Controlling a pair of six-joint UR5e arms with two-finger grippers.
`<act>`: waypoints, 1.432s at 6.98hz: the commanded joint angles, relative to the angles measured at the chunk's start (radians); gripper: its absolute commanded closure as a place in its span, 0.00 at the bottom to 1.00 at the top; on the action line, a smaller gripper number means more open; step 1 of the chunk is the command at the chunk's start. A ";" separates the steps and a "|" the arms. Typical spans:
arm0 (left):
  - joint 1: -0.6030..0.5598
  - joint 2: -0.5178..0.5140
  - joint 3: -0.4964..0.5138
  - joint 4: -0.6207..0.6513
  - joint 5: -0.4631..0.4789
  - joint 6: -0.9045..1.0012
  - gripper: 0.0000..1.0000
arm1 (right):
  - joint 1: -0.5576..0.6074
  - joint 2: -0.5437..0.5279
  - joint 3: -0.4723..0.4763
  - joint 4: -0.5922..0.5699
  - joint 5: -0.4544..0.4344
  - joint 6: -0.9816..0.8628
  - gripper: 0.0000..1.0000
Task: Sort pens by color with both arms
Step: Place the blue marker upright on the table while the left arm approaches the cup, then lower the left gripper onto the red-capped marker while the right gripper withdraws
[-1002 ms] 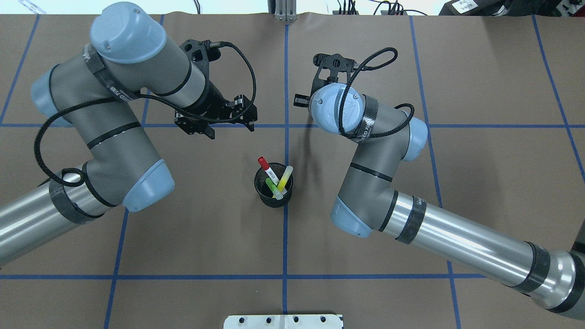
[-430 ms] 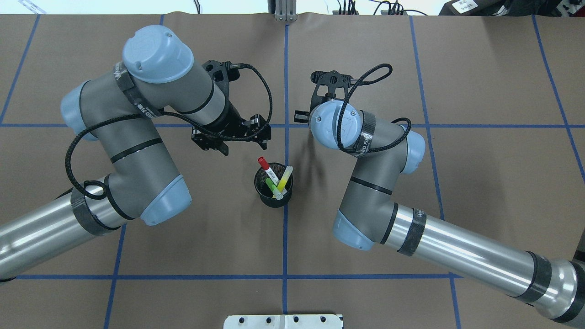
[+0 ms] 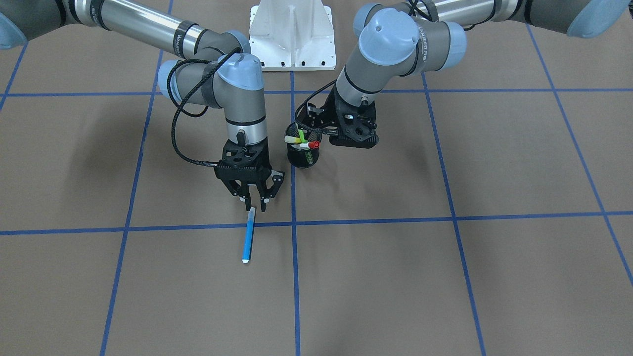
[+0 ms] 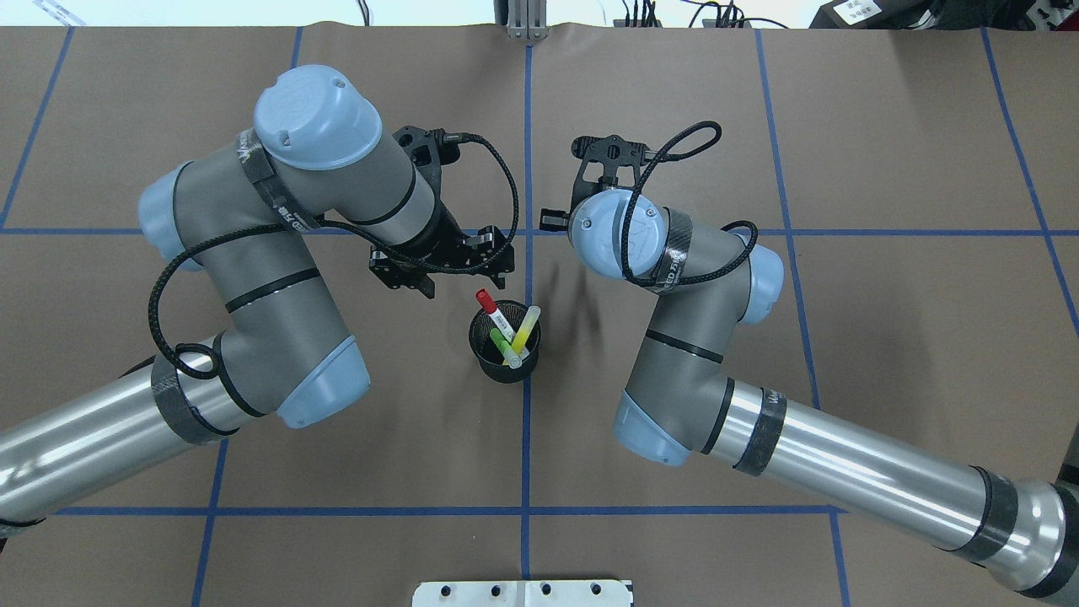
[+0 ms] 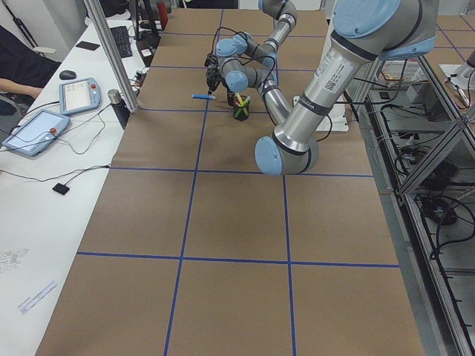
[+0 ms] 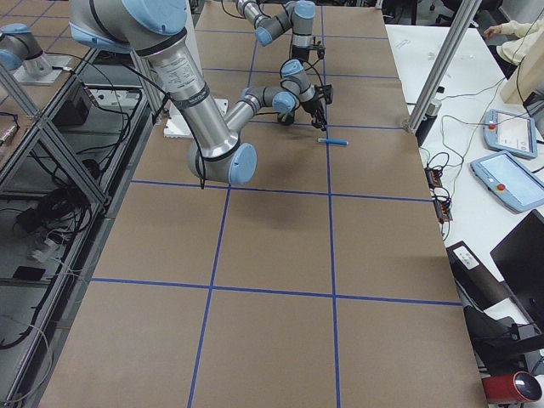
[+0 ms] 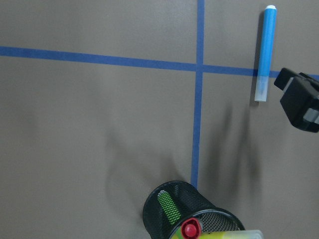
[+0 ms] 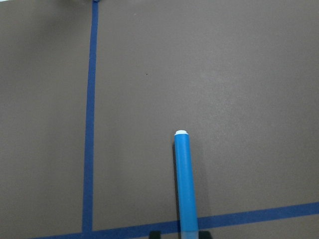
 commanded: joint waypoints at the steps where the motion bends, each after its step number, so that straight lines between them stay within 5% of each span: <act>1: 0.016 -0.014 0.024 -0.004 0.011 0.002 0.11 | 0.057 0.001 0.007 -0.029 0.142 -0.100 0.23; 5: 0.035 -0.014 0.044 -0.020 0.010 0.033 0.24 | 0.273 0.005 -0.004 -0.080 0.584 -0.258 0.27; 10: 0.035 -0.034 0.077 -0.040 0.001 0.136 0.35 | 0.321 0.006 -0.004 -0.138 0.683 -0.273 0.03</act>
